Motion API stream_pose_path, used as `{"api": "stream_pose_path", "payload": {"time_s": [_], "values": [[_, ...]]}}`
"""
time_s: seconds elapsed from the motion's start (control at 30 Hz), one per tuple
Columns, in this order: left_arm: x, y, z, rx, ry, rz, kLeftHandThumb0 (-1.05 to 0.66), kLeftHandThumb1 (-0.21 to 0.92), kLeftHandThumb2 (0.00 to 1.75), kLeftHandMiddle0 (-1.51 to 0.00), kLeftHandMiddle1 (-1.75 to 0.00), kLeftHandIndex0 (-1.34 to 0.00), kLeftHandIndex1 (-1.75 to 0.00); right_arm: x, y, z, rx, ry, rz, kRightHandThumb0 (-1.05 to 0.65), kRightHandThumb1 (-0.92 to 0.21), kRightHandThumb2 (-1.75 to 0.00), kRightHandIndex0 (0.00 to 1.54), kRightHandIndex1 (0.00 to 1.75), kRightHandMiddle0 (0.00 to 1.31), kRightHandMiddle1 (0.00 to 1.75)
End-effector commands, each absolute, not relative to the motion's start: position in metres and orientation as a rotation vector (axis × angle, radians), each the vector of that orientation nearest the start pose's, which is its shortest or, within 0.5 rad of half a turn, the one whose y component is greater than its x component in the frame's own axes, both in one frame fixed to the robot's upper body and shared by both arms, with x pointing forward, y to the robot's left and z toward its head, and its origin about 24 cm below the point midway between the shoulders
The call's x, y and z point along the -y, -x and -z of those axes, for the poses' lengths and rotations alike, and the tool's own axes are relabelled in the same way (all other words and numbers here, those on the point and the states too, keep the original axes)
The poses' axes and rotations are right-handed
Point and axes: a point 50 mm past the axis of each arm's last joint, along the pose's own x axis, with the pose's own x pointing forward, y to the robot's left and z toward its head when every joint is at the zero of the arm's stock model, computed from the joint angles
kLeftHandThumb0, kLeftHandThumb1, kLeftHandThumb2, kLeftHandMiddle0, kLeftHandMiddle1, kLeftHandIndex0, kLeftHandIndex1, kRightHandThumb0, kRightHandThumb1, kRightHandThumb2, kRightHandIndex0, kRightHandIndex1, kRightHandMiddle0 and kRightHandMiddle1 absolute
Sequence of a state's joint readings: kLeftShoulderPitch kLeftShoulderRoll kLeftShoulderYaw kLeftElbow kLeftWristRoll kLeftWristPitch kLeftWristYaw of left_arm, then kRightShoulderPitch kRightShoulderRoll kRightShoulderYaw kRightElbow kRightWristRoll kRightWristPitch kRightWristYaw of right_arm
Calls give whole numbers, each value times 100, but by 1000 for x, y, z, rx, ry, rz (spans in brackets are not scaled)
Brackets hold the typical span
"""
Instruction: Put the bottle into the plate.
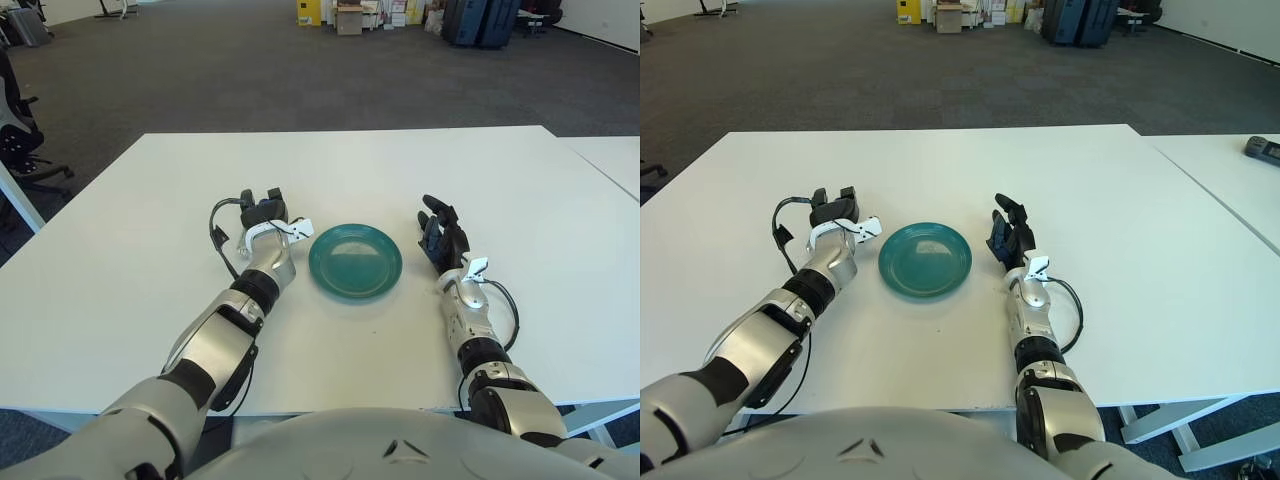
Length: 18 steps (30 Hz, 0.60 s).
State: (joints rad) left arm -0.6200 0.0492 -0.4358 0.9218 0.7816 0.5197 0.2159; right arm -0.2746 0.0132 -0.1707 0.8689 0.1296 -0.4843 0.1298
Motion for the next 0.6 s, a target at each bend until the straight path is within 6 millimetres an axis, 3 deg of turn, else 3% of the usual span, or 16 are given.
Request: {"api": "stream_pose_path", "payload": {"time_s": [0.0,0.37,0.57], "values": [[-116,-320,22,-498,-1321,94,-105,92,90,-32,-2,0,-27,157,-254,59,-224,-213,43,-78,-92,-89,29,1,0,73],[-121,-314,29,-469,-1356,100,-105,92,92,-34,-2,0,-25,162,-252,57,-214,-209,45,-79,-92,-89,30,1,0,73],[-125,-312,31,-426,-1375,79,-105,92,90,-39,-4,0,-33,165,-252,57,-213,-203,46,-80,-92,-90,30,1,0,71]]}}
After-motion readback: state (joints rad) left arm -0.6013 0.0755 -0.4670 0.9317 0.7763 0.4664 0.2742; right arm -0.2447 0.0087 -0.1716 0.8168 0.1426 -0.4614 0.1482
